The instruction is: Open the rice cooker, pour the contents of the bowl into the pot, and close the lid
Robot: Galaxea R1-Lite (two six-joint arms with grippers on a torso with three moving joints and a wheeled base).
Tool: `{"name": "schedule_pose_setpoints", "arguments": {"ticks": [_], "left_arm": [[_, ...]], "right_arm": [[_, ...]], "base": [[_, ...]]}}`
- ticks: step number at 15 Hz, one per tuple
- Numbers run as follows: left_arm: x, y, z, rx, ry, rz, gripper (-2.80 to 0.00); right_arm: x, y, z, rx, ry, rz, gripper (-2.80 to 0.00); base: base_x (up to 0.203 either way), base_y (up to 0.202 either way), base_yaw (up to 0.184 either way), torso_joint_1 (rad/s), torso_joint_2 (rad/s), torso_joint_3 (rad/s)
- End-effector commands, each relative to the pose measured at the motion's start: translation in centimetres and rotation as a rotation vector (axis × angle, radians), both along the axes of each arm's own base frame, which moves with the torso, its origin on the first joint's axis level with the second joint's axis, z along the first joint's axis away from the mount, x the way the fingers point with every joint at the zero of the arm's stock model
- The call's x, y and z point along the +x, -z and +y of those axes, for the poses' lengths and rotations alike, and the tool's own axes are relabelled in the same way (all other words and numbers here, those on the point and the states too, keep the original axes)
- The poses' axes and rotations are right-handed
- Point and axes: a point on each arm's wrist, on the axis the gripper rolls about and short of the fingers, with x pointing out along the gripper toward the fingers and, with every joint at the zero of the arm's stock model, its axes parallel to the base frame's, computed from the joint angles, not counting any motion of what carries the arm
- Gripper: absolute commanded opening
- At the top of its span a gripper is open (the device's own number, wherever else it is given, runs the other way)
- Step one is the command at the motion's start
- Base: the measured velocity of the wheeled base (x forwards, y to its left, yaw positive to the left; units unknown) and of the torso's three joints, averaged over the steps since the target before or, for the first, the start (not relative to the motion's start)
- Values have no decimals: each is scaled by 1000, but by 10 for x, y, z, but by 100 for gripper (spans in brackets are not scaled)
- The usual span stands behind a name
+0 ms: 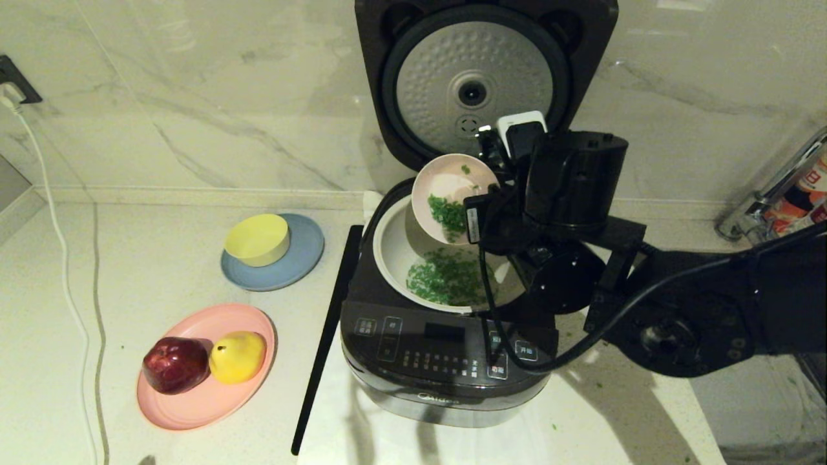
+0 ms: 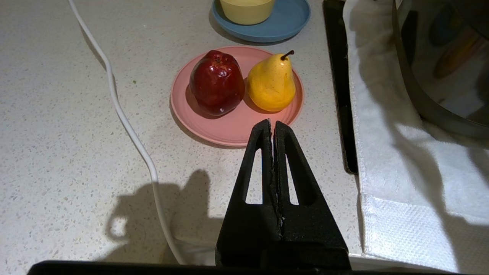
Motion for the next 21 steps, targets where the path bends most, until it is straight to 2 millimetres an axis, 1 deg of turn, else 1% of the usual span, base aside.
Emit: {"name": "schedule_pose_setpoints", "arguments": {"ticks": [1, 3, 5, 8, 10, 12, 15, 18, 21], "left_arm": [[1, 2, 0, 0, -1, 9, -280], [1, 3, 0, -1, -1, 10, -280], [1, 3, 0, -1, 0, 10, -280], [1, 2, 0, 0, -1, 9, -280], [1, 2, 0, 0, -1, 9, -280], [1, 3, 0, 0, -1, 10, -280], [1, 3, 0, -1, -1, 11, -280], [1, 2, 0, 0, 0, 9, -280], [1, 2, 0, 0, 0, 9, -280]], "right_arm": [[7, -13, -15, 82, 30, 139, -280], [14, -19, -23, 139, 43, 175, -280], [14, -22, -24, 158, 43, 188, -280], [11, -35, -26, 222, 38, 246, -280], [2, -51, -33, 293, 9, 318, -280], [-10, -64, -43, 351, -40, 430, -280], [-23, -81, -66, 437, -123, 588, -280], [-36, -90, -81, 448, -143, 629, -280], [-59, -102, -101, 460, -185, 663, -280]], "base": [[0, 0, 0, 0, 0, 0], [0, 0, 0, 0, 0, 0], [0, 0, 0, 0, 0, 0], [0, 0, 0, 0, 0, 0], [0, 0, 0, 0, 0, 0], [0, 0, 0, 0, 0, 0], [0, 0, 0, 0, 0, 0], [0, 0, 0, 0, 0, 0], [0, 0, 0, 0, 0, 0]]}}
